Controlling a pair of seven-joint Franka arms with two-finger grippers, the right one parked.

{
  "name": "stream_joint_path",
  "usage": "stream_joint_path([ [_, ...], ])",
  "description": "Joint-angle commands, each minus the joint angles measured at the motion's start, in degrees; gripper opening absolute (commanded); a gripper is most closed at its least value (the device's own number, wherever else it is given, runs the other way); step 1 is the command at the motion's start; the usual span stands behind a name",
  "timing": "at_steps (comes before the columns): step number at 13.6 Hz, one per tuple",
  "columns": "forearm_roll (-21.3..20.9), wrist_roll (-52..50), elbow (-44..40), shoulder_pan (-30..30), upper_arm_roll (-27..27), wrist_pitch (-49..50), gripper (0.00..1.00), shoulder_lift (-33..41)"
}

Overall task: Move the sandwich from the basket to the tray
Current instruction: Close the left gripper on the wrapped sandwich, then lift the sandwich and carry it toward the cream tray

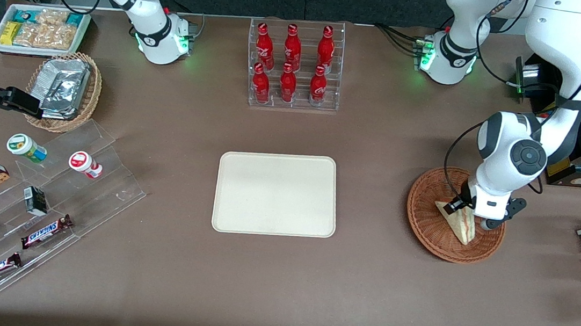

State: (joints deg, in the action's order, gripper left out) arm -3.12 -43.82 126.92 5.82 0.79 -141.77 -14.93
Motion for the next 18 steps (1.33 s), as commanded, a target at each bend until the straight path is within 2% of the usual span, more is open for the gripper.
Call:
stream_joint_path([
  [1, -0.92, 1.01, -7.61, 0.24, 0.00, 13.03, 0.00, 1.21],
  [3, -2.76, 0.50, -13.08, 2.69, -0.17, 23.77, 0.00, 3.05],
  [7, -2.16, -3.10, -20.55, 10.67, -0.70, 34.96, 0.00, 5.44],
  [10, -1.72, -8.54, -25.92, 20.34, -0.70, 35.43, 0.00, 2.99],
  [12, -1.72, -10.75, -29.86, 25.88, -0.70, 35.07, 0.00, -1.48],
  [15, 0.56, -11.99, -37.77, 30.72, -0.70, 32.72, 0.00, -10.62],
  [18, 0.40, -14.88, -41.05, 35.56, -0.70, 25.52, 0.00, -17.13],
])
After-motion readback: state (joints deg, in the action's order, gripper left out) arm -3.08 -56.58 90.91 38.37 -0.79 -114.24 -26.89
